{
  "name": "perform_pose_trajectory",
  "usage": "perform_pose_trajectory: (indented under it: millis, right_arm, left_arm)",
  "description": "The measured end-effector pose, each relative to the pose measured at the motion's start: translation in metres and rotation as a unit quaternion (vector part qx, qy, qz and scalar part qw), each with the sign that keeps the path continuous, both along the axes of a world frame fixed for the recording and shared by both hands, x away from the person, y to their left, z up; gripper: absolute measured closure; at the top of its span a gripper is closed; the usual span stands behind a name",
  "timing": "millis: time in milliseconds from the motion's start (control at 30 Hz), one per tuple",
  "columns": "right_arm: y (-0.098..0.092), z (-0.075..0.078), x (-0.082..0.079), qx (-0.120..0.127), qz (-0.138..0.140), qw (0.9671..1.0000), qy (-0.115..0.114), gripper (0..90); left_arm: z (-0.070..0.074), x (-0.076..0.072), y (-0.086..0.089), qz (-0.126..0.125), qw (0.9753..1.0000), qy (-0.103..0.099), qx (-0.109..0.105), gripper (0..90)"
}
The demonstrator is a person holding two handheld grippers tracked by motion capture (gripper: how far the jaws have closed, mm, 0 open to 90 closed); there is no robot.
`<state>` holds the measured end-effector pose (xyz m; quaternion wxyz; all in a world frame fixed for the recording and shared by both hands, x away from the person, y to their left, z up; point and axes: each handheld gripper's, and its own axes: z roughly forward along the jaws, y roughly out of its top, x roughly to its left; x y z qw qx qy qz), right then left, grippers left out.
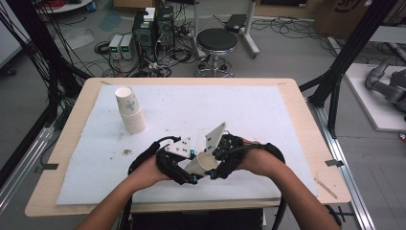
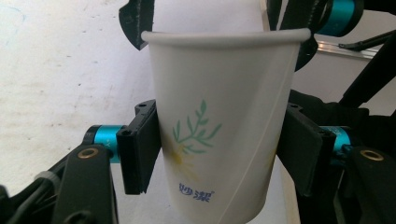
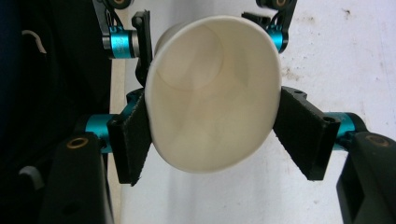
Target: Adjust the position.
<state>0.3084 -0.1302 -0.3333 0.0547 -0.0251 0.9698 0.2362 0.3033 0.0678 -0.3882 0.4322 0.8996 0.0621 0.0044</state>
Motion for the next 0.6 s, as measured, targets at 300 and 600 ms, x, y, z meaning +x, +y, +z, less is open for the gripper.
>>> perform_pose_trajectory:
  millis: [300, 600]
  right_arm:
    - [0.0, 0.0, 0.002, 0.031, -0.009, 0.9995, 0.009, 26.5]
    - [-0.024, 0.006, 0.007, 0.166, -0.078, 0.9821, 0.044, 19.6]
  left_arm:
    - [-0.004, 0.0, 0.003, 0.009, 0.9996, 0.004, -0.027, 33.9]
    - [-0.013, 0.0, 0.022, 0.049, 0.9965, 0.007, -0.068, 32.7]
